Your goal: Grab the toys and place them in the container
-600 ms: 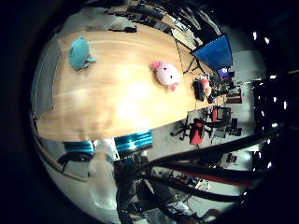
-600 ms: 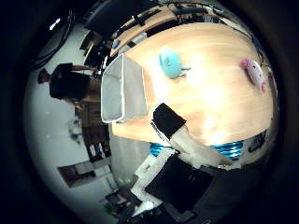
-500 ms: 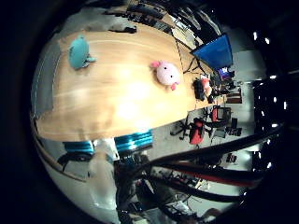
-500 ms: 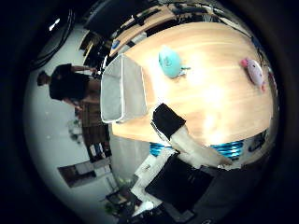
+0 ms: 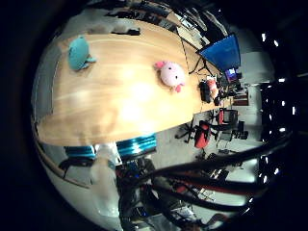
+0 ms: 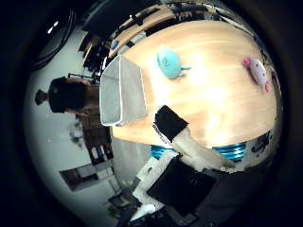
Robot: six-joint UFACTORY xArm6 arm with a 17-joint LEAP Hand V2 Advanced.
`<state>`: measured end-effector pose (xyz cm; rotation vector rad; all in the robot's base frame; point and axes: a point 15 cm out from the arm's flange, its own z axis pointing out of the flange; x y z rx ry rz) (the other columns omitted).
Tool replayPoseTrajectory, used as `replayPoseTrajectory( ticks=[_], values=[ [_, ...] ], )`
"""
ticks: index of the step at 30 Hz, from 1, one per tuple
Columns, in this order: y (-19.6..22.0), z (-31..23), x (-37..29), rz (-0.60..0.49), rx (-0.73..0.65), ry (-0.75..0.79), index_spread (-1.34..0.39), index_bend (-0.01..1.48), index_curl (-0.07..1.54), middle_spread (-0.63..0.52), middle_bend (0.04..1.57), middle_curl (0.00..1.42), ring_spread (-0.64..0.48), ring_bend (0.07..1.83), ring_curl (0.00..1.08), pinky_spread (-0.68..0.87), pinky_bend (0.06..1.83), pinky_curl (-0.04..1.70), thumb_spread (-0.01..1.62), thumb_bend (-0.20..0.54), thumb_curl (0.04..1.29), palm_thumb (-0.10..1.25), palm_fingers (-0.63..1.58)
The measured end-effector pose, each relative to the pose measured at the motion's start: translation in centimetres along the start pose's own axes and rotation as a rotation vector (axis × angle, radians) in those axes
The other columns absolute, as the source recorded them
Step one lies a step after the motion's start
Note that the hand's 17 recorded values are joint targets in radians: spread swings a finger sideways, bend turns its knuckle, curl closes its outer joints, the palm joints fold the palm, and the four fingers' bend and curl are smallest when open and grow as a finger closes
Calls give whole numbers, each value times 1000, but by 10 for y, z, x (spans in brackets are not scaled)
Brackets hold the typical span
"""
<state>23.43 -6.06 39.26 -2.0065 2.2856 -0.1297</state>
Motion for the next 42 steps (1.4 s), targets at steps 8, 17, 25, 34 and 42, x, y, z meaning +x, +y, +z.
replayPoseTrajectory(
  ticks=[8, 17, 25, 34, 42],
  values=[
    [-22, 7, 42, 43, 31, 50, -461, 171, 340, -100, 291, 385, -20, 629, 161, 499, 849, 24, 1068, -26, 267, 338, 421],
    [-51, 21, 106, 120, 55, 86, -455, 164, 327, -100, 310, 390, -21, 638, 164, 497, 874, 23, 1057, -26, 269, 339, 401],
    [-83, 47, 167, 179, 88, 120, -452, 166, 319, -99, 321, 390, -21, 656, 168, 495, 884, 14, 1054, -25, 270, 333, 385],
    [-103, 74, 213, 236, 64, 115, -441, 161, 308, -98, 326, 390, -11, 657, 172, 477, 913, 17, 1051, -26, 270, 331, 336],
    [-112, 98, 278, 329, 61, 122, -437, 167, 305, -97, 327, 388, -13, 661, 177, 469, 932, 17, 1043, -26, 272, 326, 323]
  ],
)
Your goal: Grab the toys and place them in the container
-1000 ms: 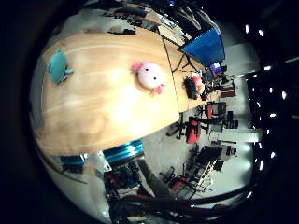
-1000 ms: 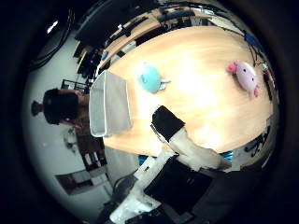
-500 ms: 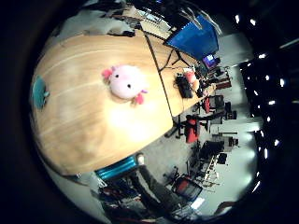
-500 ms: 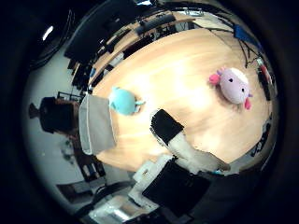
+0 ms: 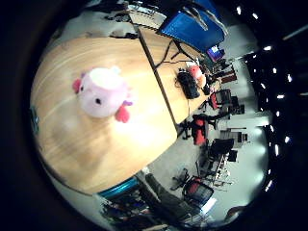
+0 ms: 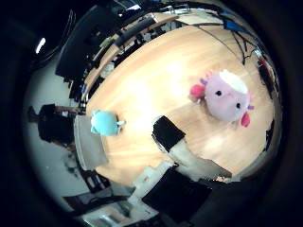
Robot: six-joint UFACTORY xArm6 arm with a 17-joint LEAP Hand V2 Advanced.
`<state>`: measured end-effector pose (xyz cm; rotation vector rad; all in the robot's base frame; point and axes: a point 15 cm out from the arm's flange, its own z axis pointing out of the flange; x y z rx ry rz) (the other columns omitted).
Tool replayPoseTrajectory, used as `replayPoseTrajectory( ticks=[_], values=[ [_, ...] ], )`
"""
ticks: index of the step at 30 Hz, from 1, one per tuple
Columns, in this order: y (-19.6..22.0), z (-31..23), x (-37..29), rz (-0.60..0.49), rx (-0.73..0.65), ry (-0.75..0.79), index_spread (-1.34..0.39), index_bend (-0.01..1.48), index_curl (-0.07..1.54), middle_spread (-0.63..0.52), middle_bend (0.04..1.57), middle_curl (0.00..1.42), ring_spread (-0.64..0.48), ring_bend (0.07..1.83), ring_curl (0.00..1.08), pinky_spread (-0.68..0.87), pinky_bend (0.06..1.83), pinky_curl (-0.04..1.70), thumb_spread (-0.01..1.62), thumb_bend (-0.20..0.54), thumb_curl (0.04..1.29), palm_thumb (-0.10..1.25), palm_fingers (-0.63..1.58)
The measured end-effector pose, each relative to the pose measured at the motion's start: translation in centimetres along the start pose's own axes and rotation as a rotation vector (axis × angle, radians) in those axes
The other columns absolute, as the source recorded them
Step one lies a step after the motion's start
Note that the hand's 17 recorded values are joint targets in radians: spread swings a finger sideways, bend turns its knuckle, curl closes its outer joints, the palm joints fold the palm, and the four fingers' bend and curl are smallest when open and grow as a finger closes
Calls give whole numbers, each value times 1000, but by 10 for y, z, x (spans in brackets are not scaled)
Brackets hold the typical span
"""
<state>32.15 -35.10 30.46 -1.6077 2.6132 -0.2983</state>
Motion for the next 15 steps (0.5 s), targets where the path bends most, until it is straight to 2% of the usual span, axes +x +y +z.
replayPoseTrajectory(
  ticks=[15],
  values=[
    [-30, 55, 24, 4, -73, -32, -431, 168, 311, -89, 302, 380, -5, 656, 183, 452, 931, 18, 1029, -27, 271, 308, 287]
  ],
)
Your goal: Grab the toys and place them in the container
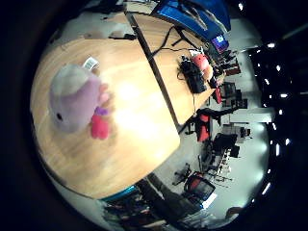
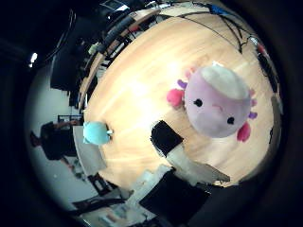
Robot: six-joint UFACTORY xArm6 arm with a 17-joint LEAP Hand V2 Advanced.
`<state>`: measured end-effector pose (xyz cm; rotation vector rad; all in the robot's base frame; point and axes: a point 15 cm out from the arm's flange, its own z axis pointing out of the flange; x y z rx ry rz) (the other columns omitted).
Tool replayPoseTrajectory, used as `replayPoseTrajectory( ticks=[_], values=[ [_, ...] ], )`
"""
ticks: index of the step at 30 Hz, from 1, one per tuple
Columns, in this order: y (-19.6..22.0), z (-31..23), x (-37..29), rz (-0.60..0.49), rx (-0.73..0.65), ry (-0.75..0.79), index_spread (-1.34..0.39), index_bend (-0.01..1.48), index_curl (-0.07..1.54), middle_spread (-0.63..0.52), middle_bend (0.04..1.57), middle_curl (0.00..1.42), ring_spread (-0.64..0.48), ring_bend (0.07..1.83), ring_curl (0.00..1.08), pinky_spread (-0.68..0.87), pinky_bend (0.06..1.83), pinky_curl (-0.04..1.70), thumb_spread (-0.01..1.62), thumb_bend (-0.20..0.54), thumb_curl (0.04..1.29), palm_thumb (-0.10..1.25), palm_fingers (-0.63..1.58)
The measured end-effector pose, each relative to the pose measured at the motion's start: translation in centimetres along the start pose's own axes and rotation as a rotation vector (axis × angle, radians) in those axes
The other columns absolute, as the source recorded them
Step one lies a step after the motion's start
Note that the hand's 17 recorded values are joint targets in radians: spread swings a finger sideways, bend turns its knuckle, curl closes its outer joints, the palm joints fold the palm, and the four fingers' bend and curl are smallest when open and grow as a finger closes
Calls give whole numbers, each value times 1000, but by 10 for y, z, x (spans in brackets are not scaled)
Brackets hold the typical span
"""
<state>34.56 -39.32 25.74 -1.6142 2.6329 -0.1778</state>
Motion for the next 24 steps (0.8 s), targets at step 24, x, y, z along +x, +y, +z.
replayPoseTrajectory(
  ticks=[24],
  values=[
    [11, 78, -5, -25, -137, -56, -419, 137, 278, -75, 262, 370, -54, 760, 220, 335, 1024, 37, 989, -28, 273, 268, 304]
  ],
)
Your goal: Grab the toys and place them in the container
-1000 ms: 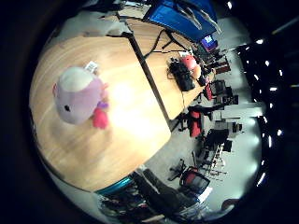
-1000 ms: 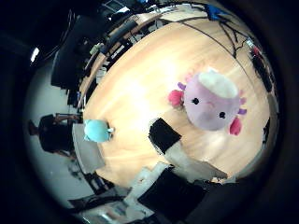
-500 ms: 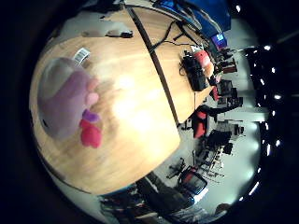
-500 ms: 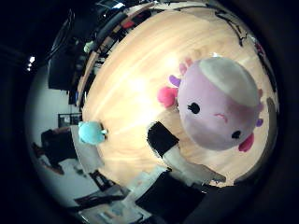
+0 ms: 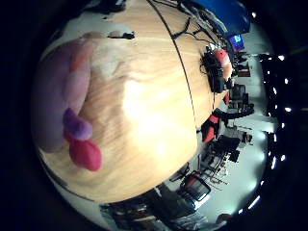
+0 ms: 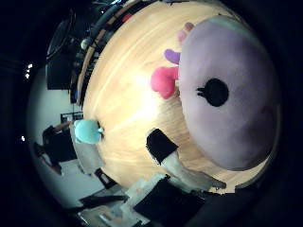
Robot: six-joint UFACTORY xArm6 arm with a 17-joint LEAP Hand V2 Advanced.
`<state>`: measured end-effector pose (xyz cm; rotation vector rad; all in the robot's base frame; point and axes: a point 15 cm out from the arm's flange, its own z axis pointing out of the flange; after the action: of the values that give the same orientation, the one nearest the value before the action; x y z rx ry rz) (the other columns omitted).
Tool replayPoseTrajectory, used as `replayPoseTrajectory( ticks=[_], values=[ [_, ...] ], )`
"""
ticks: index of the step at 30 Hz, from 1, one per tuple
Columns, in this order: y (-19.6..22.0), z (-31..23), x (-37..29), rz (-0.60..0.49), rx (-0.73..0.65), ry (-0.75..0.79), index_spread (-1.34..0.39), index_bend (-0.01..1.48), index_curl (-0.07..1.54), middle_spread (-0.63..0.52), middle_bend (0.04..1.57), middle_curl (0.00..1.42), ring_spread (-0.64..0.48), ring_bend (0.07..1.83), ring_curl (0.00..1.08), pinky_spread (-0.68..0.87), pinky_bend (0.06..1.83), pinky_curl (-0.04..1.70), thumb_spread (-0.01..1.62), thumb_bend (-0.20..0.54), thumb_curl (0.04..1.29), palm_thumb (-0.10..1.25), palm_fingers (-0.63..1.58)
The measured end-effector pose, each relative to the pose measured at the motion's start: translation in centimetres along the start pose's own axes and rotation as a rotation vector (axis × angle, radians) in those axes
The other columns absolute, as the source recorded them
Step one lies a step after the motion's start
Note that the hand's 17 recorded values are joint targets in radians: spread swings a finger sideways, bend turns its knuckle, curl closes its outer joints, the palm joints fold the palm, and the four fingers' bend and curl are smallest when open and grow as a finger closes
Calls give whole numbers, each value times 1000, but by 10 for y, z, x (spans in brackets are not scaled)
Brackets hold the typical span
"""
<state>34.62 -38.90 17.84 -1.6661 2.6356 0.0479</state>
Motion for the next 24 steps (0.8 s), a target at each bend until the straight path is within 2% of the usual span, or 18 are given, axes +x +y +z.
replayPoseTrajectory(
  ticks=[6, 9, 11, 15, 17, 24],
  values=[
    [0, 4, -4, -5, -7, -4, -422, 85, 226, -126, 282, 377, -174, 951, 271, 22, 1256, 81, 1027, -12, 278, 310, 484],
    [0, 5, -5, -7, -12, -6, -426, 63, 179, -192, 342, 401, -256, 1075, 317, -223, 1446, 151, 1060, -8, 281, 350, 624],
    [0, 6, -5, -7, -15, -7, -428, 74, 158, -240, 415, 434, -298, 1147, 352, -311, 1515, 195, 1083, -7, 282, 375, 710],
    [1, 6, -6, -3, -16, -11, -437, 103, 136, -316, 547, 496, -329, 1232, 399, -383, 1543, 243, 1134, 13, 292, 468, 834],
    [0, 5, -8, 4, -10, -24, -449, 151, 140, -355, 618, 537, -332, 1258, 420, -390, 1528, 263, 1168, 43, 304, 564, 953],
    [0, -5, -13, 14, -20, -54, -490, 266, 221, -413, 707, 604, -324, 1236, 444, -414, 1398, 285, 1162, 146, 347, 870, 1168]
  ],
)
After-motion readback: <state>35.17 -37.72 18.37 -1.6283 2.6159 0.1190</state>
